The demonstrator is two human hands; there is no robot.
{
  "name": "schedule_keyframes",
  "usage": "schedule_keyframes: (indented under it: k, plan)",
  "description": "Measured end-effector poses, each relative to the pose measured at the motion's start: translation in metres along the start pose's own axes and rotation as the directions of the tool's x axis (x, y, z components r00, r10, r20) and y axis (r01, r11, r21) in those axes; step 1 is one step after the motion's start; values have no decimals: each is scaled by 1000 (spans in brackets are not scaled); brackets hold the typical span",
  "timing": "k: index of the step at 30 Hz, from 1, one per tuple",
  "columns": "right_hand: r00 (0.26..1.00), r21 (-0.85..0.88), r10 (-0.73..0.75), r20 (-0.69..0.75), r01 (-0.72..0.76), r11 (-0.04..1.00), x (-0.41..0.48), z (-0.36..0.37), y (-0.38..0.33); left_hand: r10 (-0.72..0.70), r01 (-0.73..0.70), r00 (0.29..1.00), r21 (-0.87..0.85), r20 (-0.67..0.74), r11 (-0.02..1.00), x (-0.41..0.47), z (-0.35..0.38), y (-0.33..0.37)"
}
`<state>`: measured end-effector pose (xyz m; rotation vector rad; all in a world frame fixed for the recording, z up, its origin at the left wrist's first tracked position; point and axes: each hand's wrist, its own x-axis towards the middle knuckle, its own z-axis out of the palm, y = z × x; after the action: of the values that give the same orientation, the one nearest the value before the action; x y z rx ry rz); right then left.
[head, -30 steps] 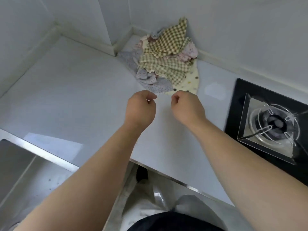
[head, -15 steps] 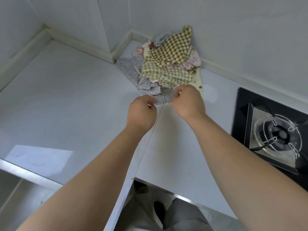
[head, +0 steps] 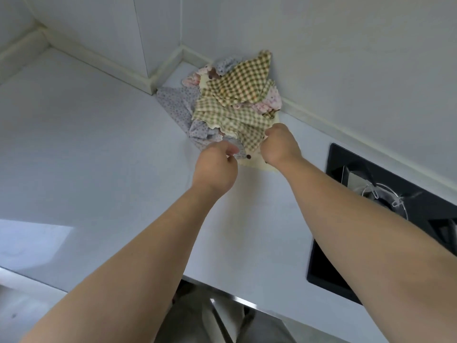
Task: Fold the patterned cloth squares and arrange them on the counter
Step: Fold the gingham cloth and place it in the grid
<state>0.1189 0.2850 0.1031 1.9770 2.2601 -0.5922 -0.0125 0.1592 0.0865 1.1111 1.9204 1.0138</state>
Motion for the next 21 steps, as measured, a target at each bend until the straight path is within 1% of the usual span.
schedule_keyframes:
  k: [4, 7, 9, 12, 16, 19, 21]
  plan:
    - [996, -79, -83, 44, 86, 993, 19, 8, 12, 77, -77, 997, -16, -16, 997, 12, 31, -7]
    - [983, -75, -149, 108, 157, 985, 37, 17, 20, 107, -107, 993, -12, -43, 994, 23, 56, -17]
    - [974, -76, -195, 118, 204, 976, 51, 24, 26, 113, -113, 992, -7, -64, 994, 28, 71, -24]
    - [956, -41, -289, 55, 292, 956, 59, 33, 35, 108, -105, 988, 35, -110, 994, 33, 88, -37]
    - [924, 48, -369, -105, 375, 926, 50, 38, 52, 184, -160, 959, 125, -216, 979, 25, 103, -51]
    - [880, 45, -444, -167, 457, 888, 37, 40, 63, 214, -172, 941, 172, -262, 970, 20, 108, -52]
    - [841, 17, -506, -192, 518, 855, 26, 43, 69, 234, -174, 935, 230, -265, 958, 21, 110, -53]
